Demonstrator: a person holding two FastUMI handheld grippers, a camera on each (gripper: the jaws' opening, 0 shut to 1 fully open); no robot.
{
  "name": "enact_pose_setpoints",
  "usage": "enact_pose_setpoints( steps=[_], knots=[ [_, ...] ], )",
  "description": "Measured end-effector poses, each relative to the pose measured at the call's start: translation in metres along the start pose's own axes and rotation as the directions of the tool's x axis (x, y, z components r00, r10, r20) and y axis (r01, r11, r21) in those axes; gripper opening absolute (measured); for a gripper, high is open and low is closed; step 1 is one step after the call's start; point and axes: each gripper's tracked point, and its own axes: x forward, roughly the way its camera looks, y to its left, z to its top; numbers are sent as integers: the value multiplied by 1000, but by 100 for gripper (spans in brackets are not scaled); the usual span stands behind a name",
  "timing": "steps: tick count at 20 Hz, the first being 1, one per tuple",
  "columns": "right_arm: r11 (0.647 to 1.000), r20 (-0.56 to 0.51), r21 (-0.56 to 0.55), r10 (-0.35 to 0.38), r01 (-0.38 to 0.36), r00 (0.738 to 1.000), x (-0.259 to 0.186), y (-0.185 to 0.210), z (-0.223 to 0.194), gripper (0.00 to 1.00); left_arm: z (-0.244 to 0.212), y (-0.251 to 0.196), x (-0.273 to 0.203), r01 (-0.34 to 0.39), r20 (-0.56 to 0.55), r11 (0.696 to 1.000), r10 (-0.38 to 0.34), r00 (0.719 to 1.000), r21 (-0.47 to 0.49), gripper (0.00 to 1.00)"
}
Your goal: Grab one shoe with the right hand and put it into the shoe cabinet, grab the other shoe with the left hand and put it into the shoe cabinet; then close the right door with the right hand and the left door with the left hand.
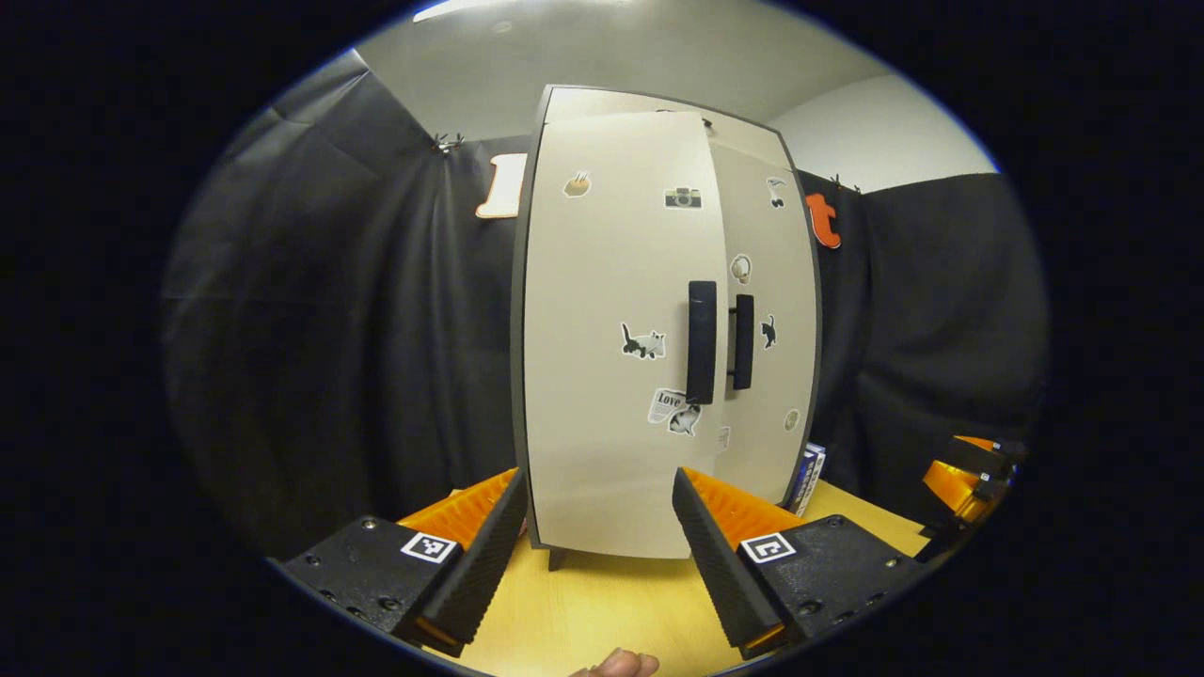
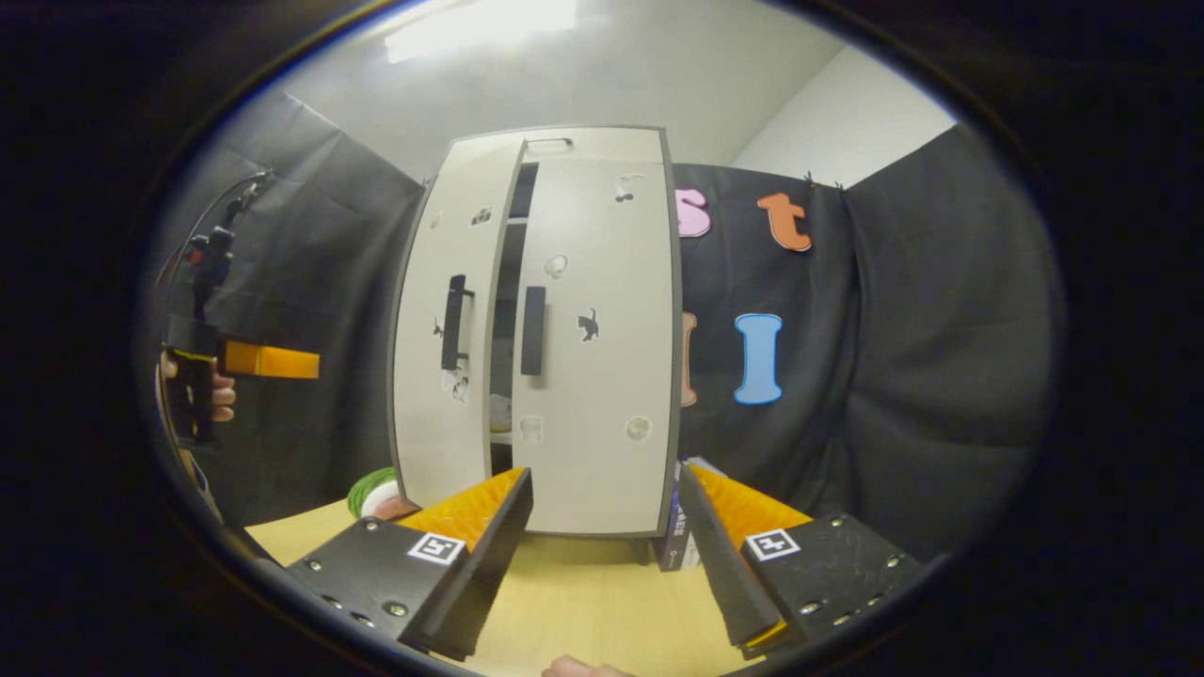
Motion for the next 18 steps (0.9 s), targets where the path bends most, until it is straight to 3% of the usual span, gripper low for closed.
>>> enact_pose_setpoints(
  steps=[4, 11, 18],
  knots=[
    [1000, 8, -4, -8, 8, 1000, -5, -4, 6, 93, -1, -9, -13, -21, 82, 999, 19, 996, 25, 94],
    [1000, -15, -20, -2, 2, 1000, -4, -2, 1, 91, -32, -20, -30, -74, 87, 997, 72, 994, 19, 94],
    [999, -5, -41, 27, -27, 1000, -7, 8, 6, 91, -30, -36, -33, -29, 84, 999, 26, 996, 36, 94]
  ],
)
